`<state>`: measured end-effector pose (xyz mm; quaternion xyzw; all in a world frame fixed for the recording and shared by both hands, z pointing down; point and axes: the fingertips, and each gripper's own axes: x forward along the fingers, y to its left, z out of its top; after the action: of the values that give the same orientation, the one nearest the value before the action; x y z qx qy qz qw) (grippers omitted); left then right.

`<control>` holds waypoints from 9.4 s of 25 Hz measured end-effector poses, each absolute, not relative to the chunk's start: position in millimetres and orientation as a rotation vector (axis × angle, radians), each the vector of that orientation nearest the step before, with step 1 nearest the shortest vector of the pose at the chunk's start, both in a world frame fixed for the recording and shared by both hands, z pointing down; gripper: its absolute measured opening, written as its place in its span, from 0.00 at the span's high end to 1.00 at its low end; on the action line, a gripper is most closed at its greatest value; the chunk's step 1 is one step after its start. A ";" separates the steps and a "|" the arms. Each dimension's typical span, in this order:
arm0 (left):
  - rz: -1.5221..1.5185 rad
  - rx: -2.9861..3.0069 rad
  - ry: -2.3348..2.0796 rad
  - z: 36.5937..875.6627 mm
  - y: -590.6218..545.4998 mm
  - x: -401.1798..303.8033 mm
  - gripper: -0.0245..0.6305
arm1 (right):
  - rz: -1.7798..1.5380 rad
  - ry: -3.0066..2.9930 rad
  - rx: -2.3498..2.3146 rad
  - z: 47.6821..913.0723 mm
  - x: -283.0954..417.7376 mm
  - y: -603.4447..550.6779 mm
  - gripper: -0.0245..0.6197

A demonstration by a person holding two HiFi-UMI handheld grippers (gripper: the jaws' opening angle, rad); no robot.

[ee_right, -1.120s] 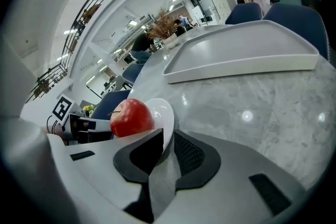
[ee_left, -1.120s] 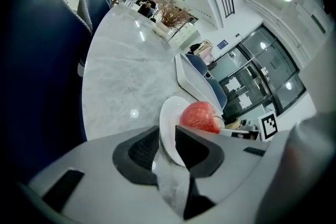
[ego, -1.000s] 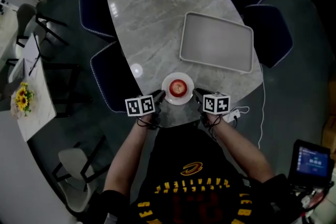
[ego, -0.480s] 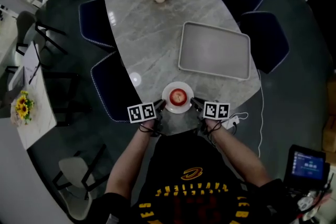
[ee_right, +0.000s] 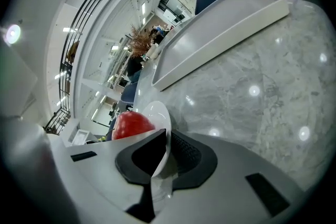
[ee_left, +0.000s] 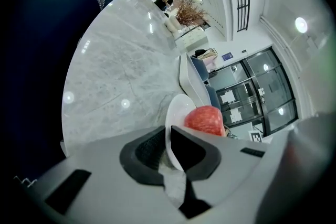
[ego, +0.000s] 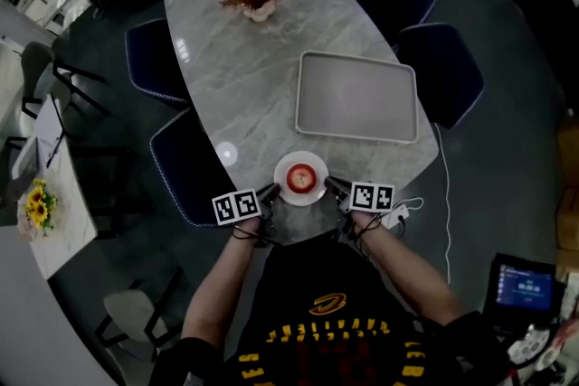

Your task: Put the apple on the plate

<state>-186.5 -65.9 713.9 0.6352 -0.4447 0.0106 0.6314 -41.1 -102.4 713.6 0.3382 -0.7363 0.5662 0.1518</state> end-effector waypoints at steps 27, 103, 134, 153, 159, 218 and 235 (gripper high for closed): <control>-0.190 1.658 -0.660 569.0 -126.7 -94.1 0.93 | 1.929 -2.305 1.349 576.7 65.3 -134.8 0.92; 0.158 1.553 -0.836 690.2 -353.4 -48.2 0.93 | 1.915 -2.075 1.223 697.7 105.7 -371.4 0.92; 0.487 2.124 -1.201 603.0 -333.3 -57.2 0.86 | 0.752 -2.246 1.294 619.8 122.0 -362.4 0.92; 0.263 2.481 -1.313 479.2 -257.0 -28.1 0.96 | 0.501 -2.607 1.217 507.3 69.3 -284.0 0.92; 0.189 2.564 -1.295 438.6 -236.8 -23.4 0.96 | 0.378 -2.685 1.243 459.8 57.5 -262.7 0.95; -0.173 2.875 -1.242 275.2 -138.7 -39.3 0.96 | -0.109 -2.913 1.402 272.8 2.4 -154.8 0.95; -0.159 2.865 -1.237 281.7 -150.0 -26.4 0.96 | -0.096 -2.906 1.416 279.0 16.7 -164.7 0.95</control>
<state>-26.4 -150.0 281.7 0.9169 -0.3958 -0.0510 0.0083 16.7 -164.7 279.0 0.4374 -0.8976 -0.0295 -0.0461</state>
